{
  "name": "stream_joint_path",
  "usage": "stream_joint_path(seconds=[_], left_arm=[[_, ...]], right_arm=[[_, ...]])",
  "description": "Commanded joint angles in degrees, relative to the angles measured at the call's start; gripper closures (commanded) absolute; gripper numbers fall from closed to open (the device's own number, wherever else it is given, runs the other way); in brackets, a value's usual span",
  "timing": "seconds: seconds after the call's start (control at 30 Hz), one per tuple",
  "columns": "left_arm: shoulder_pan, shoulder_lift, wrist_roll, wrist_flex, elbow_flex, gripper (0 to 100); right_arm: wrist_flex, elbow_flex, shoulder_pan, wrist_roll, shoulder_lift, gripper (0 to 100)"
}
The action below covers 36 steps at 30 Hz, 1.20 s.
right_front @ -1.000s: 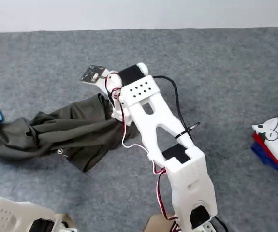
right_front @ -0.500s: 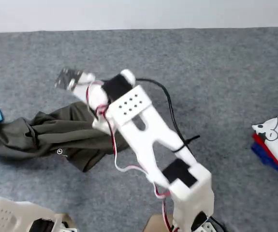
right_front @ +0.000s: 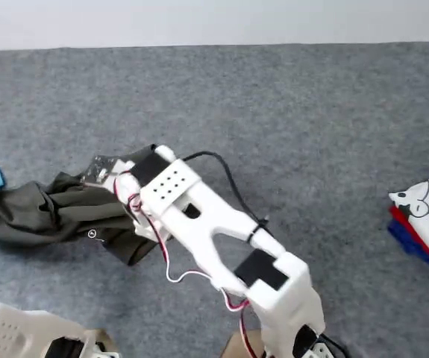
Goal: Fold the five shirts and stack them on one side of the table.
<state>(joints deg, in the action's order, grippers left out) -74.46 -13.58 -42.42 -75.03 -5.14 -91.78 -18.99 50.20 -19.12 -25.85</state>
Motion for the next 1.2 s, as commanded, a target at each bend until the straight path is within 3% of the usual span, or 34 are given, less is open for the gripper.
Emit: stream_joint_path(seconds=[0.0, 0.4, 0.77, 0.83, 0.93, 1.03, 1.17], left_arm=[[0.44, 1.14, -0.18, -0.35, 2.15, 86], [0.44, 1.14, -0.18, -0.44, 2.15, 86], [0.53, 1.05, -0.18, -0.44, 2.07, 86], [0.53, 1.05, -0.18, -0.44, 2.07, 86], [0.53, 1.05, -0.18, -0.35, 2.07, 86], [0.53, 1.14, -0.18, -0.26, 2.07, 86], [0.88, 1.41, -0.18, -0.44, 2.24, 86]], right_arm=[[1.27, -0.53, 2.07, 0.53, -1.80, 83.0], [4.35, -5.27, 2.15, 1.85, -7.34, 82.9], [3.91, -15.38, -3.74, 1.67, -17.98, 83.4], [3.91, -16.26, -3.65, 1.67, -19.38, 86.1], [3.65, -17.58, -3.74, 0.70, -19.82, 99.0], [-2.24, -21.01, -4.97, -3.78, -19.12, 98.6], [-11.47, -30.33, -8.31, -4.04, -16.13, 98.8]])
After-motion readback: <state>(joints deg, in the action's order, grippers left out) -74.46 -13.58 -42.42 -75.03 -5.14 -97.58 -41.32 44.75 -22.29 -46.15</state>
